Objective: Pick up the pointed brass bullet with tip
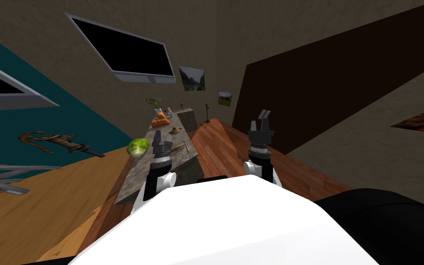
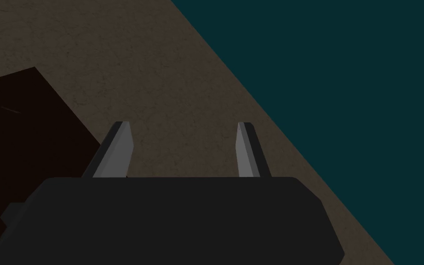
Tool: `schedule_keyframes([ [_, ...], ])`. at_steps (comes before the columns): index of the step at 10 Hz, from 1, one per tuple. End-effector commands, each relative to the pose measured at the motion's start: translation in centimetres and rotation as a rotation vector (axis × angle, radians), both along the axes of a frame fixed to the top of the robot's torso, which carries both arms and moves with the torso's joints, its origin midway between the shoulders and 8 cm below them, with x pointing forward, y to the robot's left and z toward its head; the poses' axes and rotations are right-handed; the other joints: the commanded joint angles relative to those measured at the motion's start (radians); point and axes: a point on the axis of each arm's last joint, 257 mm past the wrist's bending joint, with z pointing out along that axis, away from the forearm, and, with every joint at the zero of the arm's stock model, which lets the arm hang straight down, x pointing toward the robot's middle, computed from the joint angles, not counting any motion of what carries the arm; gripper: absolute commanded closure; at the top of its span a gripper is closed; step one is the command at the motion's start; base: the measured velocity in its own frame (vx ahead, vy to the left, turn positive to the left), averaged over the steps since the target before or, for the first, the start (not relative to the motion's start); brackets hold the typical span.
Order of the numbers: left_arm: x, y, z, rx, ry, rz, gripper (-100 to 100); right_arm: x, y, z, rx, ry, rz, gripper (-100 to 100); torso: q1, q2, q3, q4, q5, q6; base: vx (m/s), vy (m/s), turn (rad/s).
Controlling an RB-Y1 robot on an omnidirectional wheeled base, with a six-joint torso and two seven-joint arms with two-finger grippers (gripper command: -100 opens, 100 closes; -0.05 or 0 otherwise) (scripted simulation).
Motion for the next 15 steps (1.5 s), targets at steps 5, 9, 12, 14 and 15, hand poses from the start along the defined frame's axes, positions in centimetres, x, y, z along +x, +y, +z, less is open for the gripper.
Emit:
schedule_keyframes([
  [5, 1.8, 4.7, -2.3, -0.049, 0.133, 0.012, -100, 0.0, 0.0, 0.0, 0.0, 0.0, 0.0, 0, 0.0, 0.0, 0.0, 0.0, 0.0, 0.0, -0.001, -0.027, -0.046],
  [9, 2.8, 7.4, -4.0, -0.09, 0.217, 0.032, -100, 0.0, 0.0, 0.0, 0.0, 0.0, 0.0, 0, 0.001, 0.0, 0.0, 0.0, 0.0, 0.0, -0.004, -0.02, -0.039],
  [12, 3.4, 10.4, -5.3, -0.137, 0.284, 0.055, -100, 0.0, 0.0, 0.0, 0.0, 0.0, 0.0, 0, 0.0, 0.0, 0.0, 0.0, 0.0, 0.0, -0.005, -0.026, -0.072],
  [14, 3.7, 12.0, -6.3, -0.166, 0.329, 0.071, -100, 0.0, 0.0, 0.0, 0.0, 0.0, 0.0, 0, 0.001, 0.0, 0.0, 0.0, 0.0, 0.0, -0.004, -0.016, -0.056],
  [15, 3.9, 12.1, -7.0, -0.172, 0.357, 0.078, -100, 0.0, 0.0, 0.0, 0.0, 0.0, 0.0, 0, 0.001, 0.0, 0.0, 0.0, 0.0, 0.0, -0.004, -0.014, -0.045],
])
